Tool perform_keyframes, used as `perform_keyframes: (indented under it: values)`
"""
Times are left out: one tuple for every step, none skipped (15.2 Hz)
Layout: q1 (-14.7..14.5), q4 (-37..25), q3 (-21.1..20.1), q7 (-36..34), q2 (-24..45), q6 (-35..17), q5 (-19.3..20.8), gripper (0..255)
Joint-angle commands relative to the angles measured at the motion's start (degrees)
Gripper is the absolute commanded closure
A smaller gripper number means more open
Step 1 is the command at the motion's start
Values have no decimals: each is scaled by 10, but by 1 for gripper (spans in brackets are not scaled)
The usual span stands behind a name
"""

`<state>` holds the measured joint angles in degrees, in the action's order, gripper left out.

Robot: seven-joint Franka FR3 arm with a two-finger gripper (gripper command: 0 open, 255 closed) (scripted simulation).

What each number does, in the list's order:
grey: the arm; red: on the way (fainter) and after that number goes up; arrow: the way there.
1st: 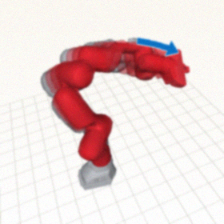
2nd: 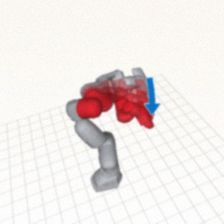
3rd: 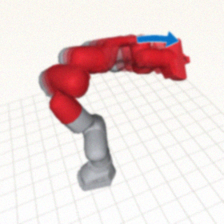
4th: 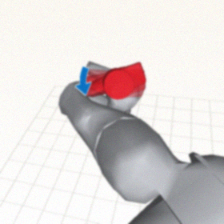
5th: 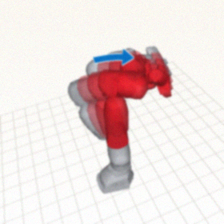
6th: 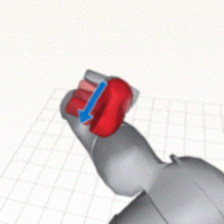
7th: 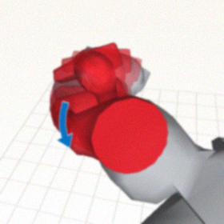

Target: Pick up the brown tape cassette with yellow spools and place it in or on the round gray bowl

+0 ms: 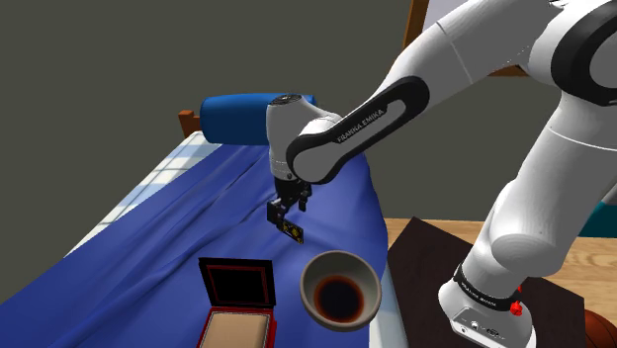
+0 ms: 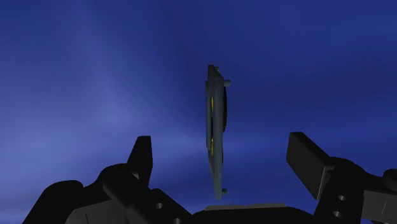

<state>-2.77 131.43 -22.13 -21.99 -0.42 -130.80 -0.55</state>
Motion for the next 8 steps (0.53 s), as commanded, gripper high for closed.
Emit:
perform_keyframes:
  values:
    - [-1, 0, -1, -7, 17, -16, 9, 0]
    - [-2, 3, -1, -9, 22, -24, 11, 0]
    - [-2, 5, -1, -11, 27, -31, 14, 0]
    - [-2, 8, -1, -13, 33, -39, 17, 0]
    - [-2, 10, -1, -16, 39, -46, 21, 0]
    - [-2, 12, -1, -18, 44, -54, 24, 0]
    - [-3, 14, 0, -20, 48, -58, 26, 0]
    - [-3, 14, 0, -19, 48, -58, 26, 0]
